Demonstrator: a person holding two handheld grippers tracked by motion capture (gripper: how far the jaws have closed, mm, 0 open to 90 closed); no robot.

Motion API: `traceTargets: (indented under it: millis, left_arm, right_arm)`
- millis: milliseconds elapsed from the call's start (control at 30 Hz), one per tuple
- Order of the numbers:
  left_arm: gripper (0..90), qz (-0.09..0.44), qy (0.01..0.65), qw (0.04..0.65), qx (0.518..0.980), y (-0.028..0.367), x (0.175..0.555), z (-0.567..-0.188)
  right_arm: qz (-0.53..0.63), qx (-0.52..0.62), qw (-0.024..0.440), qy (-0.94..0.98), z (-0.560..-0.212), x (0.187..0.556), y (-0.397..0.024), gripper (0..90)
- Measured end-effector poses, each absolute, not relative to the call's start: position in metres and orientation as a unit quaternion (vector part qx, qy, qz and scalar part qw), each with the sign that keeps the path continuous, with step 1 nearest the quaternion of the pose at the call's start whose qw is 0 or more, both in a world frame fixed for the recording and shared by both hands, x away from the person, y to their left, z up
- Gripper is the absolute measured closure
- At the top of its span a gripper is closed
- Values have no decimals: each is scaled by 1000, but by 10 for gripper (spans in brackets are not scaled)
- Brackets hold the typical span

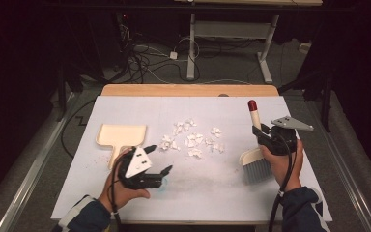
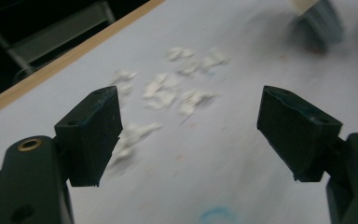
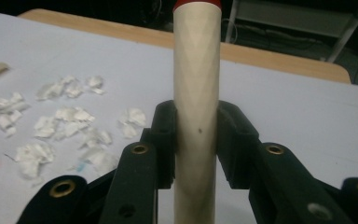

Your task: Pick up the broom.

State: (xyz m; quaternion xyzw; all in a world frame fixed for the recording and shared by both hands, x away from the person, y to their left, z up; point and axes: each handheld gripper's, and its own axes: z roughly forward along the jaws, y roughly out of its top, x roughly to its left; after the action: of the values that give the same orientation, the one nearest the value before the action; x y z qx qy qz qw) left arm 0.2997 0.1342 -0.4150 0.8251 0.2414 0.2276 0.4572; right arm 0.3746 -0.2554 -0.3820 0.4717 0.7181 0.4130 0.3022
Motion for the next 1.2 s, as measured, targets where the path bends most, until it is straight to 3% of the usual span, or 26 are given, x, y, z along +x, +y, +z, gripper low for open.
traceTargets:
  millis: [67, 267, 533, 800, 933, 1200]
  left_arm:
    - [214, 191, 220, 478, 829, 105, 302, -411]
    - [233, 148, 193, 506, 827, 56, 301, -405]
    - [276, 109, 185, 529, 821, 20, 302, -405]
    - [435, 91, 180, 546, 813, 20, 305, -406]
    - [557, 90, 179, 549, 811, 25, 306, -407]
    - [644, 88, 178, 533, 823, 45, 317, -404]
  right_arm:
    - [425, 464, 305, 715, -377, 369, -250, 711]
    - [458, 438, 320, 704, -363, 347, -230, 710]
    - [506, 393, 312, 701, -344, 316, -198, 709]
    - [529, 352, 307, 708, -338, 290, -169, 709]
    - [534, 345, 305, 709, -339, 285, -161, 707]
    - [546, 333, 278, 717, -336, 284, -163, 702]
